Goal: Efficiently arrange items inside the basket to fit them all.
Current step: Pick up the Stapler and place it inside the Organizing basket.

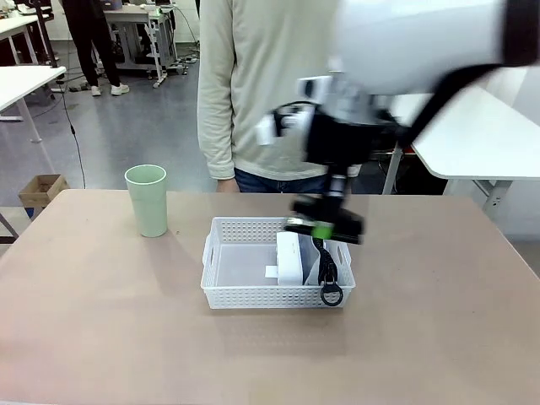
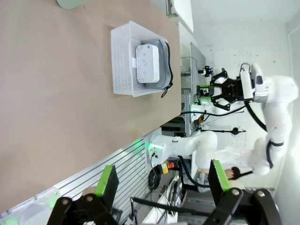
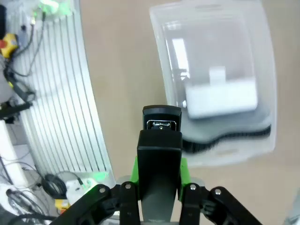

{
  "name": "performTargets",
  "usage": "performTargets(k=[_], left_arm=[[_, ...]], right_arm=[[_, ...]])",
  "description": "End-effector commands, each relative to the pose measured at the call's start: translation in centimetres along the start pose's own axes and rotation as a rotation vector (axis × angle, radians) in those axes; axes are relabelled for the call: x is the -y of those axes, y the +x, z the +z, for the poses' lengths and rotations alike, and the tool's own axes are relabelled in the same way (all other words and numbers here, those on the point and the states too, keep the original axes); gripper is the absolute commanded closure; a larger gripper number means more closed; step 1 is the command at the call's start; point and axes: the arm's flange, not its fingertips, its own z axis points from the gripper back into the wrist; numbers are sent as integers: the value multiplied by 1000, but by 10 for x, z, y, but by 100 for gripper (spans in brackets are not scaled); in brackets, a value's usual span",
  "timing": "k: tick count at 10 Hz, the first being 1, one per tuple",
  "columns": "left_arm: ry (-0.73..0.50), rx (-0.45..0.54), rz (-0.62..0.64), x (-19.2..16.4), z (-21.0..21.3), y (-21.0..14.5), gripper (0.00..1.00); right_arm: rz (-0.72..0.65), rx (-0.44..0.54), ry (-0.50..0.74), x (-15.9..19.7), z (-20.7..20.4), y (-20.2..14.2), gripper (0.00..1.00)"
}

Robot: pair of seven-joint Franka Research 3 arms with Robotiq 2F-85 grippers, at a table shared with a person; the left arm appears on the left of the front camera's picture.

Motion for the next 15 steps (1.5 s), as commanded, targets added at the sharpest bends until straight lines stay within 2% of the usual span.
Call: performTargets(k=[1, 2, 3, 4, 5, 7, 9, 10, 11, 12, 15], left_arm=[[-19, 4, -6, 1, 1, -2, 0], [-19, 4, -6, 1, 1, -2, 0], [-19, 4, -6, 1, 1, -2, 0], [-19, 4, -6, 1, 1, -2, 0], [-19, 4, -6, 1, 1, -2, 0], [-19, 4, -6, 1, 1, -2, 0], [-19, 4, -6, 1, 1, -2, 0], [-19, 4, -6, 1, 1, -2, 0], [-19, 4, -6, 1, 1, -2, 0], [-19, 4, -6, 1, 1, -2, 0], [-19, 4, -6, 1, 1, -2, 0]], right_arm=[[22, -91, -14, 34, -11, 67, 63], [-5, -37, -37, 37, -20, 84, 63], [-1, -26, -116, 39, -31, 87, 63], [82, -29, -67, 36, -38, 77, 63], [34, -29, -26, 39, -38, 85, 63], [34, -29, -26, 39, -38, 85, 63], [64, -35, -55, 56, -47, 94, 63], [151, -4, -88, 61, -63, 99, 63], [190, 43, -137, 70, -80, 98, 63], [204, 65, -128, 77, -98, 95, 63], [202, 14, -73, 90, -137, 98, 63]])
